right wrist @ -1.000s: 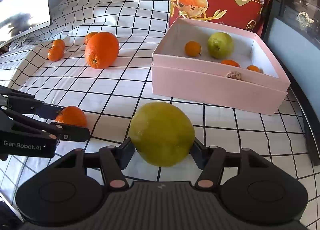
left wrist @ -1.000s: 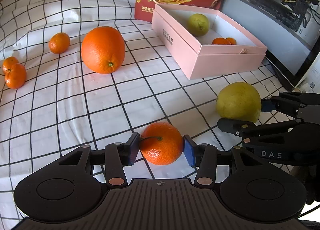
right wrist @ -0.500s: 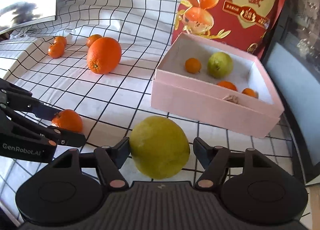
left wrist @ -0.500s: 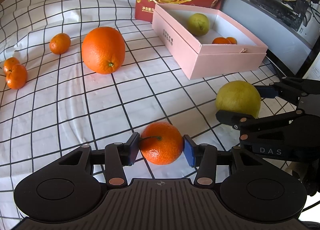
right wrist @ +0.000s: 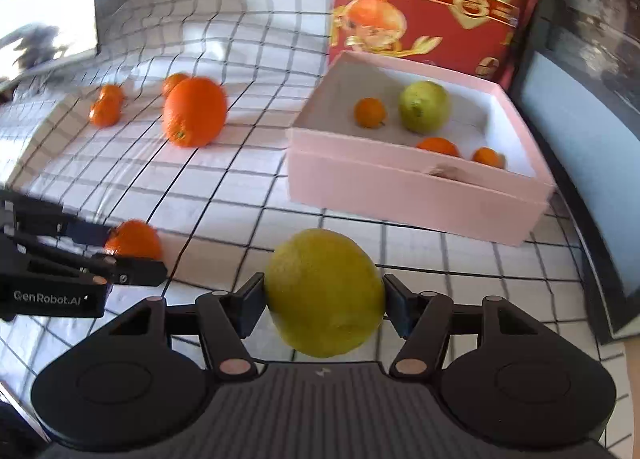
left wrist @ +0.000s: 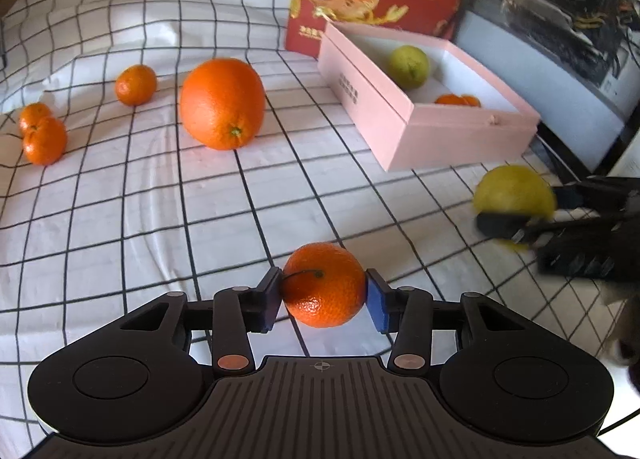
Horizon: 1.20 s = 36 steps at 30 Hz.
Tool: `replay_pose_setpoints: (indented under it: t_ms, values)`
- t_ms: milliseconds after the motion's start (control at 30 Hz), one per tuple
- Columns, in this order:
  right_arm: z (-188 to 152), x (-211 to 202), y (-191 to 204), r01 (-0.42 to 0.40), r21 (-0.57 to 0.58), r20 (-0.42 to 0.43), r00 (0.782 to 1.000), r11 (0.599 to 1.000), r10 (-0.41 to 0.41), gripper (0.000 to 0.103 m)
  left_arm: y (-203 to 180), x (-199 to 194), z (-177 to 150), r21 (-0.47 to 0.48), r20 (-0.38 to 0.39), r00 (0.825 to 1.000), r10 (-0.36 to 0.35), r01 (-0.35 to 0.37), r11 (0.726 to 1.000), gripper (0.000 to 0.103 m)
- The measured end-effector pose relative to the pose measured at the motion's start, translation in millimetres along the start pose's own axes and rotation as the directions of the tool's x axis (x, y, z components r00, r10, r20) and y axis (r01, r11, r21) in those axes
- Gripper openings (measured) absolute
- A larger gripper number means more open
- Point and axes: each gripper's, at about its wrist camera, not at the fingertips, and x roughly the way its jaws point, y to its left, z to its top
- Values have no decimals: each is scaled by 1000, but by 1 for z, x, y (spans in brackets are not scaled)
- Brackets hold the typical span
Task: Organize fruits
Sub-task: 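Carry the pomelo into the pink box and release it while the left gripper drops its mandarin there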
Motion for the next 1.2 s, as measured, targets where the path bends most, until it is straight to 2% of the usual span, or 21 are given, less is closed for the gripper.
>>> replay_pose_setpoints:
  t_ms: [100,167,267,300,367,433,467,500,567,600,633,733,933,1067,1200]
  values:
    - [16,-16,-19,-3,59,44,999,998,1,62,-10,-12,31,8,101,993,-61,60,998,49]
    - [40,-32,-33,0,71,105,994,997,-7,62,-24,-17,67,45,157,982,-101,96,994,49]
    - [87,-46,-54,29,72,176,983,997,-42,62,-50,-18,123,114,227,965,-128,104,988,49]
    - [99,-49,-59,39,71,192,980,997,-52,62,-58,-16,142,141,231,963,-138,107,984,49]
    - [126,-53,-71,60,59,220,973,996,-72,62,-73,-5,171,157,190,969,-161,132,979,49]
    - [150,-52,-85,77,58,219,972,995,-88,62,-84,14,187,111,148,976,-161,145,983,49]
    - [159,-49,-91,78,59,213,973,995,-89,62,-91,32,191,92,103,984,-149,140,986,49]
    - [166,-45,-97,75,62,203,975,995,-87,62,-97,49,191,86,53,987,-149,144,986,50]
    - [175,-32,-107,74,79,174,981,994,-86,62,-104,79,181,87,-49,981,-190,193,977,50]
    - [175,-25,-111,74,88,157,984,993,-87,62,-106,88,174,87,-62,976,-207,212,973,50]
    - [175,-21,-115,73,96,143,986,993,-86,62,-106,89,169,92,-44,978,-204,207,974,48]
    - [165,-1,-122,60,113,108,992,992,-73,62,-97,76,161,100,37,980,-198,193,976,47]
    - [144,44,-111,8,106,1,1000,994,-8,62,-45,22,129,-37,155,979,-136,144,989,47]
    - [141,82,-88,-32,95,-70,997,995,39,62,-5,-4,95,-157,148,987,-65,88,984,47]
    - [141,109,-62,3,20,-110,994,1000,-1,62,34,-26,68,-240,126,992,13,17,971,47]
